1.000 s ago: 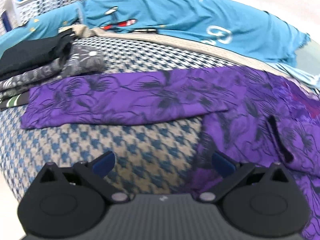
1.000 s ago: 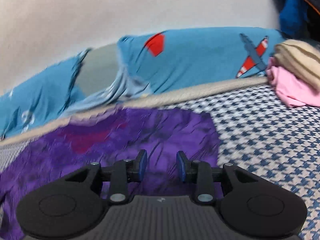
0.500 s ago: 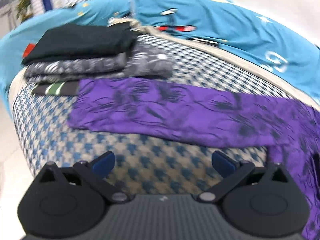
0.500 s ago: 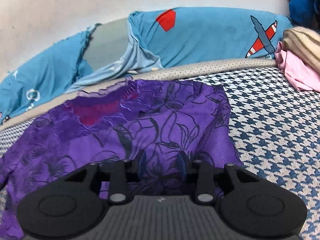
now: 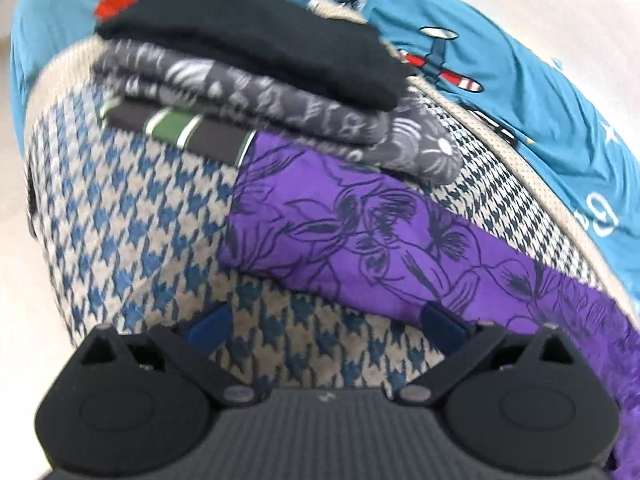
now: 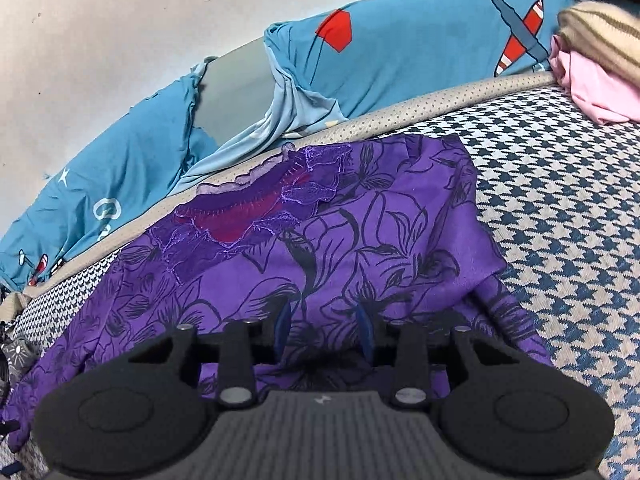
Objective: Fold clothes
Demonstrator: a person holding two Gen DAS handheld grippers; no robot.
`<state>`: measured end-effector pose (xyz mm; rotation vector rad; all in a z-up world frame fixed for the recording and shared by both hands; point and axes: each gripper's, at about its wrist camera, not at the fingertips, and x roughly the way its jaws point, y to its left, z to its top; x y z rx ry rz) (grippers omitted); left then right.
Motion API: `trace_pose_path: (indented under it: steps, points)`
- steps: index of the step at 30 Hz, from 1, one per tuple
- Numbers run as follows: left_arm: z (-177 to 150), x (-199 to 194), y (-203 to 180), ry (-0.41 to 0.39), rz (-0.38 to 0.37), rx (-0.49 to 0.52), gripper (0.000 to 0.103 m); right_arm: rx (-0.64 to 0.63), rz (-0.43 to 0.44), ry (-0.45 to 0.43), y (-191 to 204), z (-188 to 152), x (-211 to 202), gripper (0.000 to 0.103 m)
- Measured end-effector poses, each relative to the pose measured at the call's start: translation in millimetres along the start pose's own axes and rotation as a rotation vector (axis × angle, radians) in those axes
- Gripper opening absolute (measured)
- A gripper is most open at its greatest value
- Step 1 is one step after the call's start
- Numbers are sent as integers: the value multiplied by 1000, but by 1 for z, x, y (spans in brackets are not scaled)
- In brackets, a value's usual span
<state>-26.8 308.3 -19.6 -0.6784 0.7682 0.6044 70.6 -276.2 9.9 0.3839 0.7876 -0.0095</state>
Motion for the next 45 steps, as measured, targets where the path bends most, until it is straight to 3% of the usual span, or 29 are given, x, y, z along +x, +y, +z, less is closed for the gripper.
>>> trace_pose_path:
  steps: [6,11,23,28,34,40,45]
  points:
    - [20,8,24,32,-80,-105,95,64,11,50,-6,-1,11,35]
    - [24,12,30,12,-99,-145,91,84,20,77,-4,-3,18,35]
    - [30,17,36,-42,-94,-178,27,53,23,101,12,-8,30,36]
    - [26,16,34,-42,-72,-179,11,48,21,107,15,-9,33,36]
    - [22,-1,-1,-112,-125,-27,8,58,23,99,15,-9,33,36]
    - [10,-21,-61,-143,-296,124,8,56,28,95,17,-10,34,36]
    - [-12,-32,-120,-114,-455,227,8,59,38,90,18,-10,33,36]
